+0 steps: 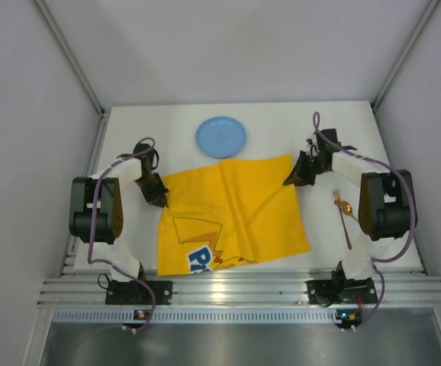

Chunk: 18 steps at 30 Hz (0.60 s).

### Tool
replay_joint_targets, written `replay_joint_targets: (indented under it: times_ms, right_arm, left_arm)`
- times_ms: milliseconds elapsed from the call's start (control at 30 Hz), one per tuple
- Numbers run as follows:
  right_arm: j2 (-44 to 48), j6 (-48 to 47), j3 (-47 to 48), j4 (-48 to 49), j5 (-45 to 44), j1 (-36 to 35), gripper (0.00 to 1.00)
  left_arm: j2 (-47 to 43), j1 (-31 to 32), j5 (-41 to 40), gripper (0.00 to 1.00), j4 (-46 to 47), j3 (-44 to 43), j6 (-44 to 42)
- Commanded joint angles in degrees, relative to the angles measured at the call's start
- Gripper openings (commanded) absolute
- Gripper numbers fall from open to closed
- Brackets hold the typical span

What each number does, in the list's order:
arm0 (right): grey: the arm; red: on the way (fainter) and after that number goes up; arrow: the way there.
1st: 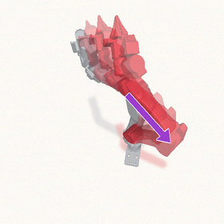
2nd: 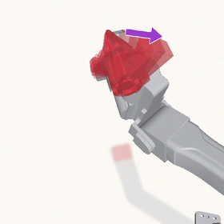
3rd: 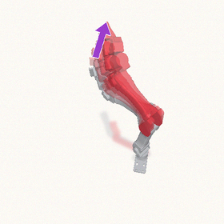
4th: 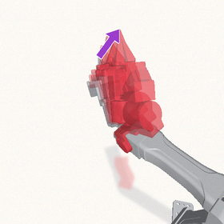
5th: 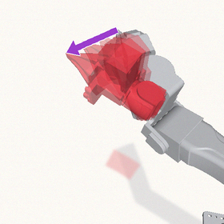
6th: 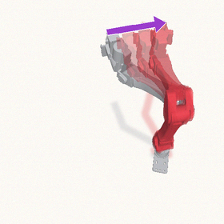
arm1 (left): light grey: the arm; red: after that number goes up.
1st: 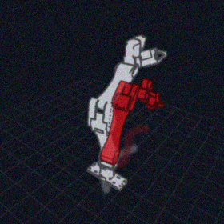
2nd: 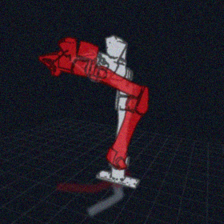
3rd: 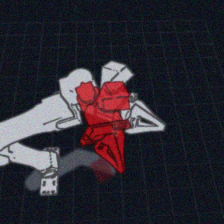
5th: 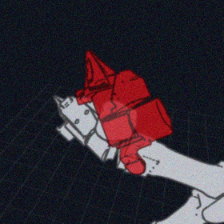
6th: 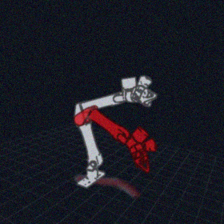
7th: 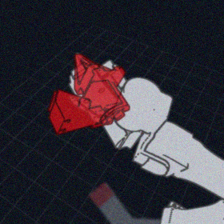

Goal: Set the dinner table for one person

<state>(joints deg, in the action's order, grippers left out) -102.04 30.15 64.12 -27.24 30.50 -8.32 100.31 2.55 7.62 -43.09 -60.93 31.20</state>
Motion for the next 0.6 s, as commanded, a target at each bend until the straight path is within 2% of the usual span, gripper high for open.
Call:
replay_joint_targets:
  times_ms: [0, 133, 367, 500, 567]
  right_arm:
    - [2.72, -4.66, 3.90, -8.70, -5.98, 4.09, 0.00]
    - [0.44, -5.02, 6.11, -10.02, -5.37, 4.45, 0.00]
    - [1.31, -3.69, 4.35, -12.04, -6.85, 4.36, 0.00]
    - [2.46, -5.10, 6.19, -18.45, -17.46, 4.54, 0.00]
    - [3.42, -6.07, 6.72, -19.16, -18.98, 5.06, 0.00]
  left_arm:
    - [3.13, 0.61, -1.46, 0.00, 4.25, -6.29, -1.41]
    - [5.86, 2.02, -2.08, 0.00, 4.16, -8.86, -0.97]
    - [8.85, 3.43, -3.39, 0.00, 2.14, -12.54, -3.25]
    - [7.80, 4.57, -6.12, 0.00, 0.73, -13.43, -4.22]
    - [7.01, 4.75, -6.82, 0.00, -0.06, -13.52, -3.87]
